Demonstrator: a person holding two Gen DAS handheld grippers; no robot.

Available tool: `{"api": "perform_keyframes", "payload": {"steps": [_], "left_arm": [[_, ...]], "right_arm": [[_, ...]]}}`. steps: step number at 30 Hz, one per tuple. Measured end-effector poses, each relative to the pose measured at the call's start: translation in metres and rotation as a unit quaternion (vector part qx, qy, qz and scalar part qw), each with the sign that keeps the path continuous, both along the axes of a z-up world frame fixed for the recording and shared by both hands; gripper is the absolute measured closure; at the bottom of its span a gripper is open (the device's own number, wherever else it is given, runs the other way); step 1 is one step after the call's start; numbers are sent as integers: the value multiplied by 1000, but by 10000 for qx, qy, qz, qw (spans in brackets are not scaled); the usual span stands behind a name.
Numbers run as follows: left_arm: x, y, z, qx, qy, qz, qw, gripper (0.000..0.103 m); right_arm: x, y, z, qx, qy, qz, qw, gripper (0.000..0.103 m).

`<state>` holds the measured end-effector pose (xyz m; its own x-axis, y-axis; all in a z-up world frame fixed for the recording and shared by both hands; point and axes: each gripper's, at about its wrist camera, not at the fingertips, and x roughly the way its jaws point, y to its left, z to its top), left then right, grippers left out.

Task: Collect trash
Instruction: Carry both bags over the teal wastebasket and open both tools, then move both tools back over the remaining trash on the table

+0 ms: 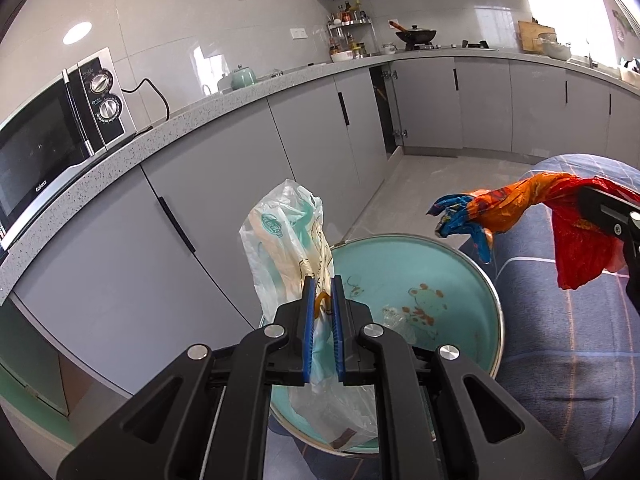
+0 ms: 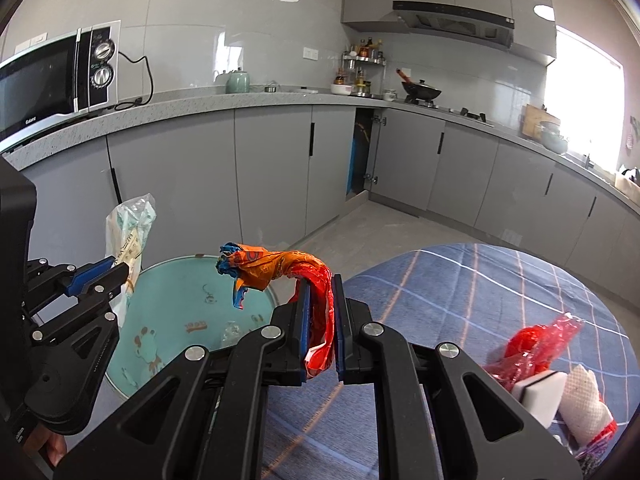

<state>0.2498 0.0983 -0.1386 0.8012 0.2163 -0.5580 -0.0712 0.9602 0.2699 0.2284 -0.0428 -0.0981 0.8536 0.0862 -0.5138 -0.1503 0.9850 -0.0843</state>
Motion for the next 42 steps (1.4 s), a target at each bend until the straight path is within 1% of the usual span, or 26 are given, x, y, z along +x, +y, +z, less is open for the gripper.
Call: {"api": "perform_keyframes", "payload": {"steps": [11, 16, 17, 18, 19, 21, 23, 27, 30, 31, 33, 36, 39, 42], "left_arm": [[9, 4, -11, -47, 187, -62, 9998, 92], [13, 6, -15, -97, 271, -80, 9996, 89], [14, 6, -16, -95, 291, -63, 9995, 87], [15, 8, -16, -120, 294, -40, 9995, 77], [15, 9, -16, -105, 278, -13, 9996, 63], [14, 8, -17, -13, 246, 38, 9997, 56], [15, 11, -17, -30, 262, 99, 9996, 54], [13, 13, -15, 15, 205, 211, 9996, 40], [9, 11, -10, 30, 123, 199, 9997, 37], [6, 9, -9, 10, 104, 181, 9998, 33], [3, 6, -6, 16, 50, 149, 9999, 31], [-5, -5, 1, -18, -23, -11, 10000, 27], [-14, -19, 7, -63, -99, -187, 9998, 26], [-22, -37, 11, -75, -144, -366, 9992, 25]], "right_arm": [[11, 21, -13, -29, 131, 342, 9993, 92], [18, 30, -16, -25, 150, 465, 9988, 89], [18, 30, -16, -18, 116, 478, 9988, 82], [19, 31, -16, -28, 107, 485, 9988, 71], [18, 30, -16, -5, 102, 509, 9987, 69], [18, 29, -17, -11, 104, 479, 9988, 69], [18, 25, -17, 26, 114, 412, 9991, 67], [16, 17, -15, 94, 120, 320, 9994, 63], [11, 12, -11, 115, 98, 272, 9995, 61], [8, 9, -9, 118, 64, 234, 9996, 60], [3, 5, -6, 122, 42, 182, 9998, 57], [-8, -7, 3, 106, 1, 34, 9999, 56], [-23, -26, 12, 49, -76, -187, 9998, 53], [-40, -52, 21, 111, -135, -465, 9988, 51]]}}
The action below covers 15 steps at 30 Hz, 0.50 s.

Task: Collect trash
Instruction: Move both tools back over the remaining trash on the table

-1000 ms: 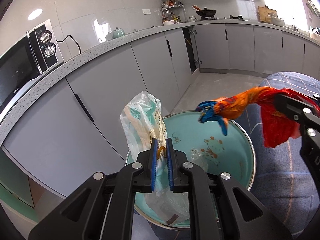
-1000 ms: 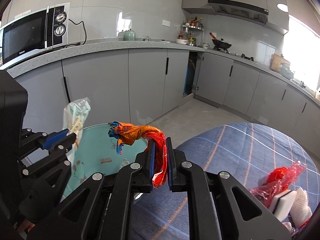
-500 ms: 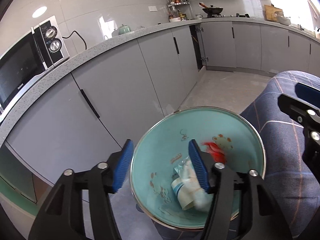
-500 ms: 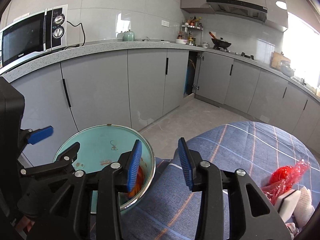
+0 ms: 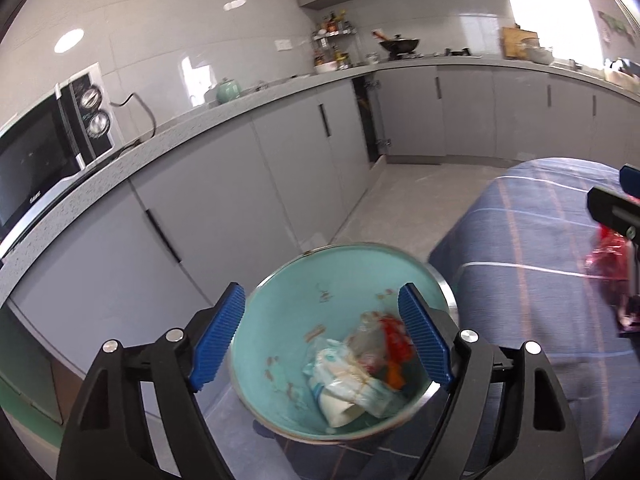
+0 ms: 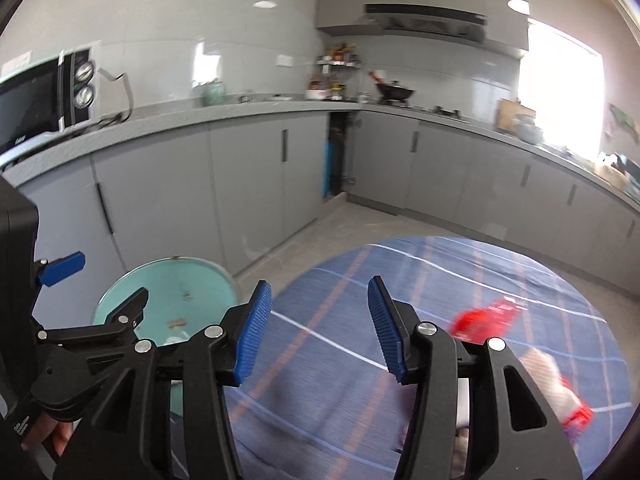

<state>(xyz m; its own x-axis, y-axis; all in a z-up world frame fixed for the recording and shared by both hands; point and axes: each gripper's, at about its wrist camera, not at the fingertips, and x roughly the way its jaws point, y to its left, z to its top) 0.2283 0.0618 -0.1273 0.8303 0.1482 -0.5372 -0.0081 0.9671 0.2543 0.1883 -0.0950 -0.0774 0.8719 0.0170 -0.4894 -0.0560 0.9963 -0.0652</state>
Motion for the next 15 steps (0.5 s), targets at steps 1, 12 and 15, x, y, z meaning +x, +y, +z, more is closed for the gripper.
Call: {"api": "perform_keyframes", "payload": {"steps": [1, 12, 15], "left_arm": [[-4, -8, 2, -34, -11, -118, 9999, 25], [-47, -114, 9, 28, -142, -1329, 9910, 17], [-62, -146, 6, 47, -131, -1689, 9855, 16]], "right_arm": [[-8, -10, 3, -53, -47, -124, 9999, 51], [-88, -129, -1, -206, -94, -1524, 9881, 44], [-110, -163, -12, -224, 63, -2007, 9794, 44]]}}
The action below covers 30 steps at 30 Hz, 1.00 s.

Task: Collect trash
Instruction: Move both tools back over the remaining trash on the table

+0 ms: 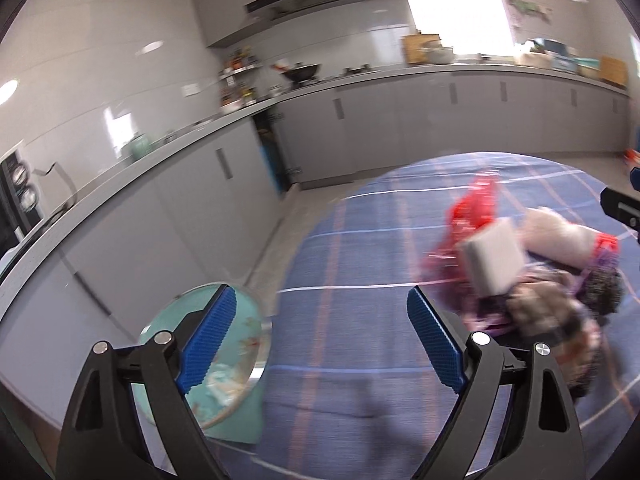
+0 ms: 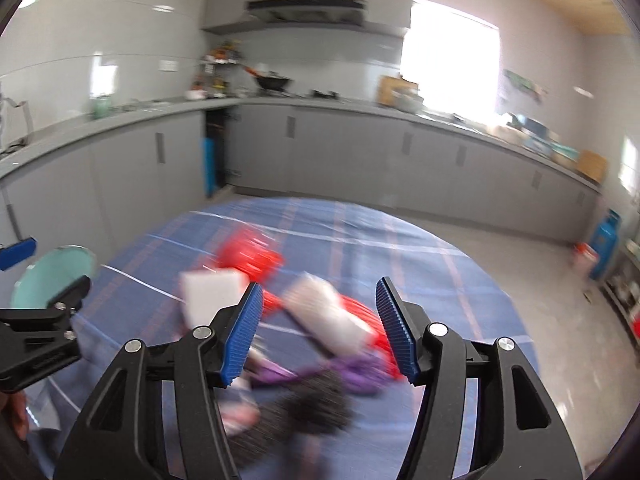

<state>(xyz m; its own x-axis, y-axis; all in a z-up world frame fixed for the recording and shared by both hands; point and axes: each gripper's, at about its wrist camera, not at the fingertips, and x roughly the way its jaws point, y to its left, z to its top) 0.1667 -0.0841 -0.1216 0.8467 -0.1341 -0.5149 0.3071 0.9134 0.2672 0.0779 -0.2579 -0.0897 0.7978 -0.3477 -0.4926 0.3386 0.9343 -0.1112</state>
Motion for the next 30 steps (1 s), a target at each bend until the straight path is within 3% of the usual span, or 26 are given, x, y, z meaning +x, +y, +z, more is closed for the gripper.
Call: {"api": "perform_keyframes", "payload": {"steps": [11, 18, 19, 20, 21, 22, 24, 26, 30], "left_arm": [[-38, -87, -12, 25, 215, -1084, 9939, 5], [-34, -104, -40, 138, 793, -1359, 9874, 7], [-34, -105, -43, 127, 878, -1402, 9861, 18], [-33, -106, -45, 72, 1017, -1481, 9837, 39], [-31, -107, -47, 42, 1102, -1531, 9820, 50], [-30, -107, -48, -9, 1241, -1652, 9784, 71], [-30, -107, -47, -103, 1305, -1750, 9758, 90], [-33, -102, -42, -170, 1252, -1833, 9749, 97], [-44, -84, -20, -249, 847, -1844, 9789, 98]], "right_arm": [[-46, -45, -26, 41, 197, -792, 9967, 38], [-46, -54, -32, 128, 208, -899, 9957, 36], [-46, -54, -34, 148, 219, -898, 9956, 36], [-45, -54, -36, 155, 233, -892, 9956, 36], [-45, -53, -37, 161, 247, -882, 9957, 36], [-44, -53, -37, 165, 255, -871, 9957, 36], [-43, -51, -35, 156, 259, -864, 9958, 36], [-43, -49, -35, 173, 270, -846, 9959, 36], [-40, -40, -34, 276, 291, -763, 9963, 36]]}}
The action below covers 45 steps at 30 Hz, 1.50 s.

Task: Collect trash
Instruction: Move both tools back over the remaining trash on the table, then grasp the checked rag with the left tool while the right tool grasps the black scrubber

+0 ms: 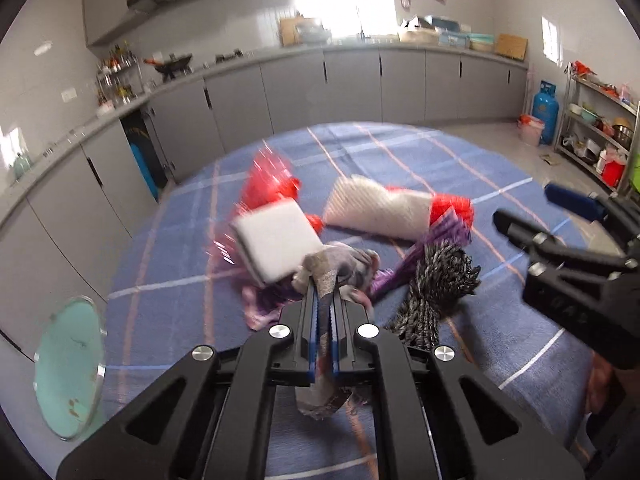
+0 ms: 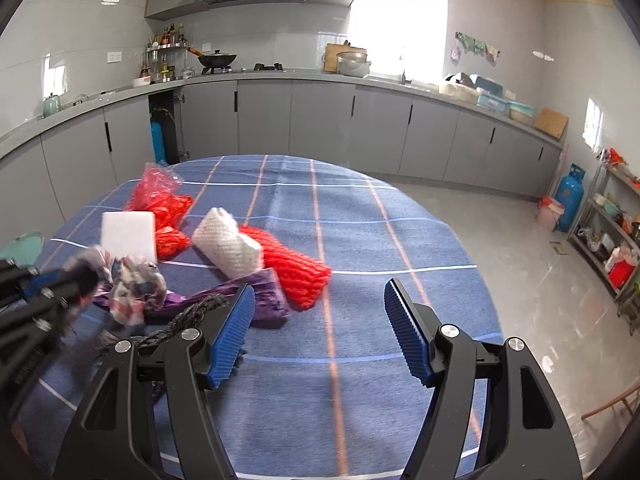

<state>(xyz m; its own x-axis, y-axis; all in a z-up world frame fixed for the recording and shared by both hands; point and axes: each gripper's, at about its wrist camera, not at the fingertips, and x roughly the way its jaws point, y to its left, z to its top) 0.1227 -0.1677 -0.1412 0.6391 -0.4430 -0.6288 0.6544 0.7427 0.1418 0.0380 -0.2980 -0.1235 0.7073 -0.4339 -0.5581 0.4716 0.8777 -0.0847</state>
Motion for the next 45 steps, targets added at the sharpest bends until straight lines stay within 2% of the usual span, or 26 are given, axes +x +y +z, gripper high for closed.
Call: {"api": "perform_keyframes", "payload": {"steps": [3, 5, 7, 13, 16, 19, 20, 24, 37, 45], "left_arm": [[-6, 15, 11, 62, -483, 255, 9985, 98], [-4, 24, 13, 47, -596, 409, 9974, 98], [1, 34, 12, 8, -571, 540, 9969, 98], [5, 50, -4, 266, -661, 742, 9947, 98], [10, 58, -15, 275, -527, 829, 9948, 98], [13, 67, -13, 196, -498, 903, 9945, 98], [14, 68, -12, 172, -509, 919, 9943, 98], [13, 76, -6, 55, -555, 960, 9938, 98], [10, 109, 27, -284, -870, 1333, 9868, 98], [17, 135, 41, -315, -1094, 1752, 9779, 98]], "right_arm": [[3, 16, 2, 30, 14, 165, 9999, 36], [6, 26, 1, 79, 39, 283, 9996, 36], [12, 36, -2, 139, 142, 420, 9989, 36], [23, 60, -16, 305, 495, 673, 9960, 36], [29, 63, -25, 495, 750, 751, 9931, 41], [30, 66, -33, 721, 893, 924, 9891, 70], [30, 69, -34, 774, 909, 1014, 9877, 83], [27, 78, -31, 672, 931, 1152, 9867, 100], [7, 93, 9, 93, 447, 1363, 9896, 101], [30, 122, 29, -73, 230, 1835, 9827, 101]]}}
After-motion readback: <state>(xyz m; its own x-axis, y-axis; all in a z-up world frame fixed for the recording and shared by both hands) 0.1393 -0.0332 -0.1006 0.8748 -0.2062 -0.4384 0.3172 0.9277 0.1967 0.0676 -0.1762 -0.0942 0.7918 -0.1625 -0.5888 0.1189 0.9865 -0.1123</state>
